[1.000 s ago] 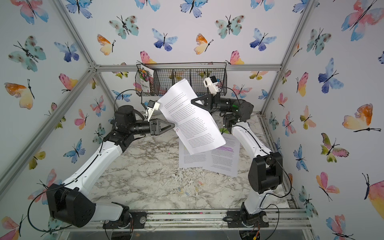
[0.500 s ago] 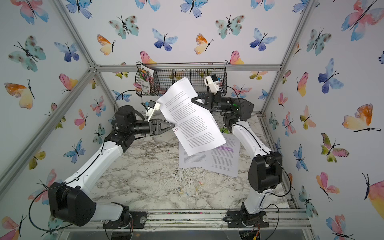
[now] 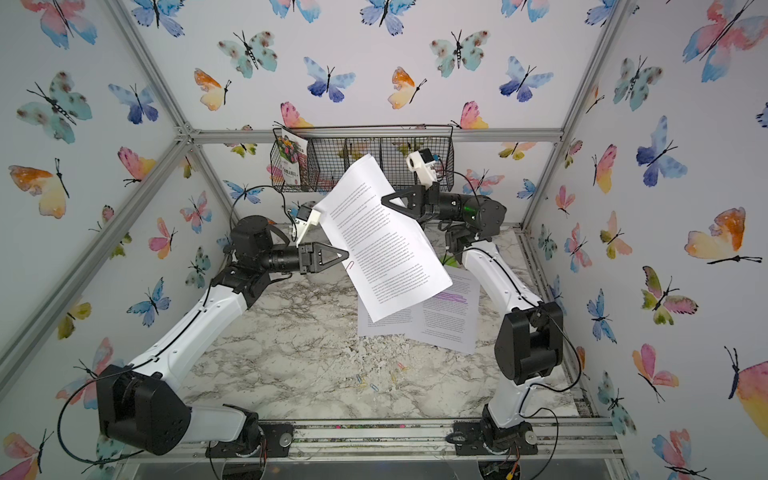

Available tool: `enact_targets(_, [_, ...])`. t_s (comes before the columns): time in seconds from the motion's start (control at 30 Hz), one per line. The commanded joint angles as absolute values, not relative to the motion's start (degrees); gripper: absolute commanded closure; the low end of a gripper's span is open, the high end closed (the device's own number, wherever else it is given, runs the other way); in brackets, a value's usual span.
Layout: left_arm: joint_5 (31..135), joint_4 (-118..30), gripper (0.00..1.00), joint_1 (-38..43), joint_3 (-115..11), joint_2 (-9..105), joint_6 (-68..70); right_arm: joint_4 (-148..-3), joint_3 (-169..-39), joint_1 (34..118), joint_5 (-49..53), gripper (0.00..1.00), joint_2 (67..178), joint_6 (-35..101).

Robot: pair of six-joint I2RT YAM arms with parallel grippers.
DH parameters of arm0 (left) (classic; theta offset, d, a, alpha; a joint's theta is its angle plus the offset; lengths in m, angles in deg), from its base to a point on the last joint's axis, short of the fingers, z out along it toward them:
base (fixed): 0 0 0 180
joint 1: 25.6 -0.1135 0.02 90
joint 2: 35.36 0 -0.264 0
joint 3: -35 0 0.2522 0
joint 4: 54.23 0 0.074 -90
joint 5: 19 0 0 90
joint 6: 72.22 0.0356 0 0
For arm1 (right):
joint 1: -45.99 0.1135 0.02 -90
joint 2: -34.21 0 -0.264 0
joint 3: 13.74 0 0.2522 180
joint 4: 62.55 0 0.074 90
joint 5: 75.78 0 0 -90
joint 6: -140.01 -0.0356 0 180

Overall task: Unclip the paperclips from the documents
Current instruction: Remove the paper clip from the document, then place the paper clip at the center of the board.

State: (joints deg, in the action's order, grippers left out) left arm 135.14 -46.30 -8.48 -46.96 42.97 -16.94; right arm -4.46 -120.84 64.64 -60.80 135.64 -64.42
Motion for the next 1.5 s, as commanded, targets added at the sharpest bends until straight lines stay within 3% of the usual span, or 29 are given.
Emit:
enact_targets(0.0, [133.4,-41.1,1.00,-9.8,-45.9,41.5,-14.0,-4.3,-120.0,63.1,-61.5,0.98,133.9,-61.9])
enact_targets(0.2, [132.2,-34.0,1.00,-11.7,-41.8,40.5,-9.2,-3.3,-116.3,57.5,-61.7,0.98,131.4,-61.9])
enact_targets(0.43, [128.3,-26.8,1.00,-11.3,-37.2,39.4,-4.0,-1.9,-112.2,57.0,-61.3,0.98,129.8,-61.8])
enact_targets(0.67, [115.5,-15.3,1.00,-2.6,-28.0,39.9,1.2,-4.0,-107.8,56.4,-62.5,0.98,128.3,-58.7])
enact_targets(0.93, [109.2,-18.4,1.00,3.1,-13.7,39.1,-4.2,-7.4,-105.2,52.1,-64.3,0.98,126.9,-54.8])
enact_targets(1.2, [106.7,-20.9,1.00,7.5,-11.5,44.4,-6.7,-5.8,-99.8,52.0,-64.7,0.98,125.6,-54.6])
enact_targets(1.37, [103.2,-19.0,0.88,8.9,-11.9,46.1,-7.7,-5.9,-96.1,52.0,-65.5,0.98,124.3,-53.8])
enact_targets(1.47, [101.2,-17.6,0.69,8.9,-12.4,45.2,-8.0,-7.4,-95.0,52.0,-65.5,0.98,123.4,-52.5])
